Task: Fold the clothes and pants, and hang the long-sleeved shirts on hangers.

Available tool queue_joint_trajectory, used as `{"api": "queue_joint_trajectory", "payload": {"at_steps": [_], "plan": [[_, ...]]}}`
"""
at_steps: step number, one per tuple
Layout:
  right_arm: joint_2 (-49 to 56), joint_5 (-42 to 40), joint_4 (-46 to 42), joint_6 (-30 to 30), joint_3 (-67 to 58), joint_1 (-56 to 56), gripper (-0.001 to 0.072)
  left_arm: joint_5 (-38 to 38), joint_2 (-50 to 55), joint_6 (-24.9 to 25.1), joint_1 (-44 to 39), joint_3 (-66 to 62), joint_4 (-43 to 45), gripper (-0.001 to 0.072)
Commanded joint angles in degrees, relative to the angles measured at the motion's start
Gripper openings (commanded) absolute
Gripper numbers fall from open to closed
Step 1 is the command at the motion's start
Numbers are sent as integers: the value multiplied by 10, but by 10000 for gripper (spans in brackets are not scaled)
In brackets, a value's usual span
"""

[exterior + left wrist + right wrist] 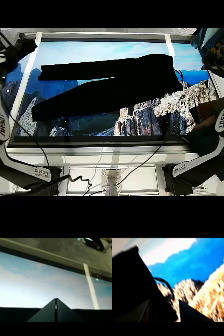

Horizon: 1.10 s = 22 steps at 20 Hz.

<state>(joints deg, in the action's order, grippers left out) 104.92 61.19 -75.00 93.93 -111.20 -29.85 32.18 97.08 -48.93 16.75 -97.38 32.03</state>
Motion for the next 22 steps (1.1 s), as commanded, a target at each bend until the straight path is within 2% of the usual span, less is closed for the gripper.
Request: {"api": "queue_joint_trajectory", "payload": {"at_steps": [1,3,5,6,7,8,9,10,14,15,16,18,20,21,22], "plan": [[-6,198,23,-91,52,-61,382,160,-43,-118,33,0,126,9],[-6,200,99,-136,117,-81,382,214,-50,-136,47,0,165,9],[-6,152,187,-176,188,-87,406,261,-49,-139,61,0,166,10],[-6,113,224,-185,219,-83,494,272,-48,-139,64,0,166,11],[-6,70,252,-186,245,-78,530,273,-48,-139,67,0,167,35],[-5,26,273,-186,267,-68,530,273,-48,-137,68,0,167,232],[-2,-7,283,-186,278,-57,530,273,-48,-137,70,0,167,617],[3,-32,286,-186,283,-43,530,273,-48,-137,70,0,167,683],[31,-112,287,-162,283,6,525,273,-48,-137,69,0,166,683],[37,-137,287,-147,283,14,496,273,-48,-137,69,0,166,684],[40,-161,287,-137,283,20,425,275,-48,-137,69,0,166,684],[40,-194,287,-134,283,29,187,287,-48,-137,70,0,166,684],[37,-194,287,-135,280,31,22,307,-50,-151,76,0,166,684],[31,-186,286,-136,278,30,23,319,-53,-160,82,0,167,678],[21,-181,277,-136,276,27,22,330,-58,-178,91,0,174,578]]}}
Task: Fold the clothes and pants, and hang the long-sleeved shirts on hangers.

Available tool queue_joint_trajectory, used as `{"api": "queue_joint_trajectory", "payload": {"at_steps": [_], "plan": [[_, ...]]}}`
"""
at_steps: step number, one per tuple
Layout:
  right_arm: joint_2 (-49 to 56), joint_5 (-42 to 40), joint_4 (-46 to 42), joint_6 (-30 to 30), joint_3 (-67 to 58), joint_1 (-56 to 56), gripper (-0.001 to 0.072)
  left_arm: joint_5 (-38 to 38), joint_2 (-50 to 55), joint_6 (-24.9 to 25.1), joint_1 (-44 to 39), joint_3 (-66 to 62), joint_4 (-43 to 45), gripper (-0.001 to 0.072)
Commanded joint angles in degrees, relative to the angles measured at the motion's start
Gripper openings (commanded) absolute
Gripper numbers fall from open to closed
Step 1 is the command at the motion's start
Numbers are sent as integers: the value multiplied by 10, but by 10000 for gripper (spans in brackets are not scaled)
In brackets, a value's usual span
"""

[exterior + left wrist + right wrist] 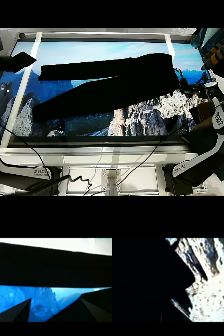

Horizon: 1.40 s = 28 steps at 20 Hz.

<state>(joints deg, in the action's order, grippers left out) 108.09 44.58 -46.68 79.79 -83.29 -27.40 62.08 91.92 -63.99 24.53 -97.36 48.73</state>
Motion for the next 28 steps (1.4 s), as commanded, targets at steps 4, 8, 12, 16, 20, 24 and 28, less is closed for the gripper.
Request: {"api": "queue_joint_trajectory", "payload": {"at_steps": [4,8,12,16,20,24,28], "plan": [[-86,28,-87,5,-3,-14,22,138,-38,-57,63,1,125,81],[-143,88,-140,23,29,-22,22,196,-92,-57,124,77,159,10],[-167,83,-134,21,52,-22,22,187,-179,-57,163,249,159,109],[-168,79,-134,19,53,-22,22,168,-186,-63,166,393,142,582],[-168,66,-135,15,52,-22,22,69,-187,-57,167,502,132,574],[-168,49,-135,15,52,-22,22,-19,-187,-55,167,548,124,574],[-168,49,-135,15,52,-22,22,-105,-178,-54,163,563,61,491]]}}
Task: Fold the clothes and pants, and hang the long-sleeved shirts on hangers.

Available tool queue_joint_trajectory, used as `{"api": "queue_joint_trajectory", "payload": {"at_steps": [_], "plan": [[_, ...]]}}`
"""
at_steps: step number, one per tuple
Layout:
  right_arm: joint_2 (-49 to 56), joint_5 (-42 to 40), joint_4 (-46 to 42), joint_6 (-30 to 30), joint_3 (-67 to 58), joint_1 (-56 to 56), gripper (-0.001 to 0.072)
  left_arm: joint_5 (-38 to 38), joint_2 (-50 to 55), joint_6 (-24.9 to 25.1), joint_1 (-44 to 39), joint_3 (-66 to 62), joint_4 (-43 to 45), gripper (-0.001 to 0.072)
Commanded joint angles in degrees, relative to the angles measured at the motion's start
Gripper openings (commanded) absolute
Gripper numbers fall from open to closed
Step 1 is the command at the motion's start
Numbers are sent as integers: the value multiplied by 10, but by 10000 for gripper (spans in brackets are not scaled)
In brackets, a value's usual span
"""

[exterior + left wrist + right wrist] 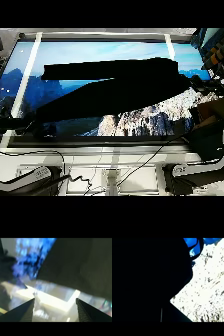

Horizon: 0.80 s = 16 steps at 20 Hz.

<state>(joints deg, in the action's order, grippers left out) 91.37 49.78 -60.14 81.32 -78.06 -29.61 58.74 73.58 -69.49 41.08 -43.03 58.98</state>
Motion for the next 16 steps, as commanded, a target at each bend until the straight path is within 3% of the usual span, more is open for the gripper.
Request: {"api": "queue_joint_trajectory", "payload": {"at_steps": [1,2,5,6,7,8,12,16], "plan": [[0,-3,0,0,0,0,22,-81,12,3,-12,21,-44,391],[0,-3,0,0,0,0,22,-89,19,10,-24,21,-44,342],[-1,3,0,1,0,0,23,-135,41,9,-74,21,-45,331],[-1,5,0,1,0,0,22,-153,47,9,-89,21,-47,245],[-1,7,0,1,0,0,23,-175,48,9,-99,20,-59,36],[-1,7,1,1,0,0,23,-197,46,9,-104,14,-77,11],[-3,11,29,20,-31,0,22,-257,44,9,-103,-96,-147,8],[-25,23,60,23,-98,7,22,-273,64,-12,-107,-314,-160,5]]}}
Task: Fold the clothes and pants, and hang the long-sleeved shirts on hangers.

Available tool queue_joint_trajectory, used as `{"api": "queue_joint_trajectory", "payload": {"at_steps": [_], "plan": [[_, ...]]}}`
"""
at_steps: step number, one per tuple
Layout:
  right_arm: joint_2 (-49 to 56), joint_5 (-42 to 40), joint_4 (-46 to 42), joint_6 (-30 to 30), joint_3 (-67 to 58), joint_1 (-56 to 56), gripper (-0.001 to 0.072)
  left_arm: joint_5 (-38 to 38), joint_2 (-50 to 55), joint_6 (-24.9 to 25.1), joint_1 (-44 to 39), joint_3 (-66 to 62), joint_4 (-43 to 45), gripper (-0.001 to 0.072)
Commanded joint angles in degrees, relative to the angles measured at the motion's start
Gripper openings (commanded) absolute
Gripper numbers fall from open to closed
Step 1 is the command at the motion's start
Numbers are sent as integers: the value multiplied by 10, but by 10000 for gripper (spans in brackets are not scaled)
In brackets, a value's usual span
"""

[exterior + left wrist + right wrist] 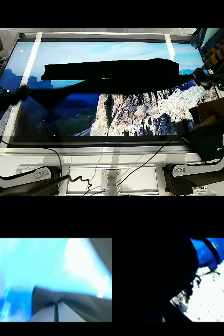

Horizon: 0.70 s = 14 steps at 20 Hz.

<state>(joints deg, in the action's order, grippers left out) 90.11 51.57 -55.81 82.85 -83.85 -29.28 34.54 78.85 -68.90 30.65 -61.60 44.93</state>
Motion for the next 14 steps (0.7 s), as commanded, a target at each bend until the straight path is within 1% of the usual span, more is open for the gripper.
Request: {"api": "queue_joint_trajectory", "payload": {"at_steps": [1,4,6,7,9,10,12,13,14], "plan": [[-19,5,16,15,-57,4,22,-31,18,-24,-3,-179,-19,5],[-37,6,15,21,-84,4,22,-26,46,-23,-11,-304,-19,5],[-47,8,2,21,-84,4,22,-12,58,-23,-27,-332,-13,7],[-47,27,-9,21,-83,4,22,15,63,-23,-33,-332,2,7],[-46,98,-62,21,-76,4,22,128,78,-31,-37,-325,83,7],[-46,132,-89,21,-64,4,22,180,84,-53,-36,-310,142,7],[-51,164,-141,23,-17,4,22,223,86,-114,-34,-255,264,7],[-57,165,-150,28,18,4,22,235,86,-130,-30,-224,298,7],[-63,164,-150,28,56,4,22,247,86,-129,-24,-191,306,7]]}}
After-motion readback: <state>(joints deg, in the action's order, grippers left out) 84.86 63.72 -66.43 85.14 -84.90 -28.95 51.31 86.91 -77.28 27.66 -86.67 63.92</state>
